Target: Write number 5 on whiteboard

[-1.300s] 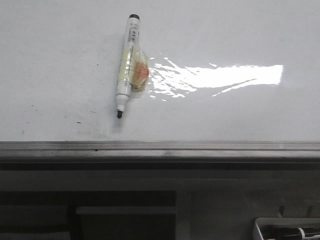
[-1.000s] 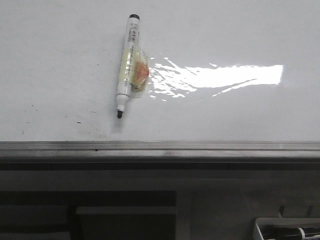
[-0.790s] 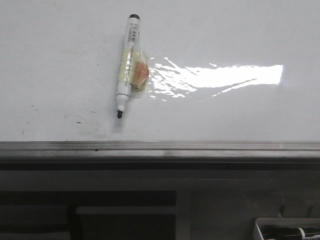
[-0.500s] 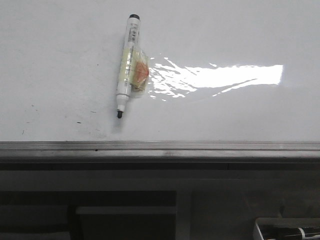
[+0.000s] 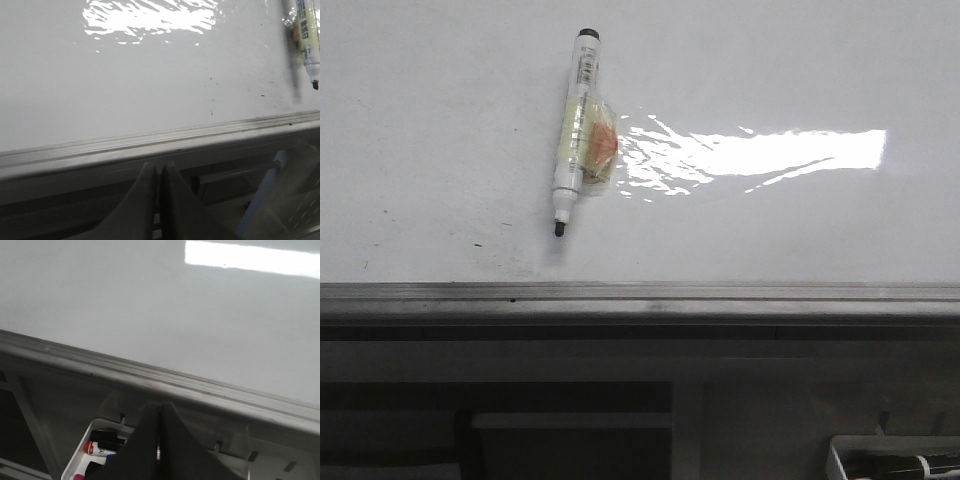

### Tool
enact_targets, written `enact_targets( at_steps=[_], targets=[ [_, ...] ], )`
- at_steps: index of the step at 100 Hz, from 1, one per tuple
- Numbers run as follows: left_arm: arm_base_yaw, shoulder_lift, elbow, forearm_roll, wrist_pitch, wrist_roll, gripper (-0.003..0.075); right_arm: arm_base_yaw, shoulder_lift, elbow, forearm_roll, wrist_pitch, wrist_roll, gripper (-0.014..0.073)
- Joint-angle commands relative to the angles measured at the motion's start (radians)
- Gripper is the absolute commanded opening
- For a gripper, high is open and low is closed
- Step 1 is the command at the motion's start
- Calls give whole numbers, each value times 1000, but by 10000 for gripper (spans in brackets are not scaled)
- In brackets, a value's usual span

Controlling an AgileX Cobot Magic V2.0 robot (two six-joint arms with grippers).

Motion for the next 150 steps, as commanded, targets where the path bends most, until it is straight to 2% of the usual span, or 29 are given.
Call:
enact_targets(
  at_steps=[1,41,52,72,98,120,130,142,150],
  targets=[
    [1,-27,17,-15,-58,-5,-20,-7,-18,25,-15,-18,-1,-50],
    [1,-27,17,-15,-58,-5,-20,-7,-18,25,-15,-18,-1,-50],
    [1,-27,17,-15,-58,-5,-20,-7,-18,25,-70,-5,-1,-50],
    [1,-27,17,-15,-58,-5,-20,-7,-18,25,-70,-5,-1,-50],
    [1,-27,17,-15,-58,-5,-20,-7,-18,25,-297,22,-1,-50],
    [1,-27,17,10,-68,-5,-20,-7,-18,23,-354,33,-1,-50],
    [1,-27,17,-56,-98,-5,-20,-7,-18,23,-354,33,-1,-50],
    [1,-27,17,-266,-155,-5,-20,-7,-18,23,-354,33,-1,-50],
    [1,-27,17,-316,-159,-5,-20,-7,-18,23,-354,33,-1,-50]
  ],
)
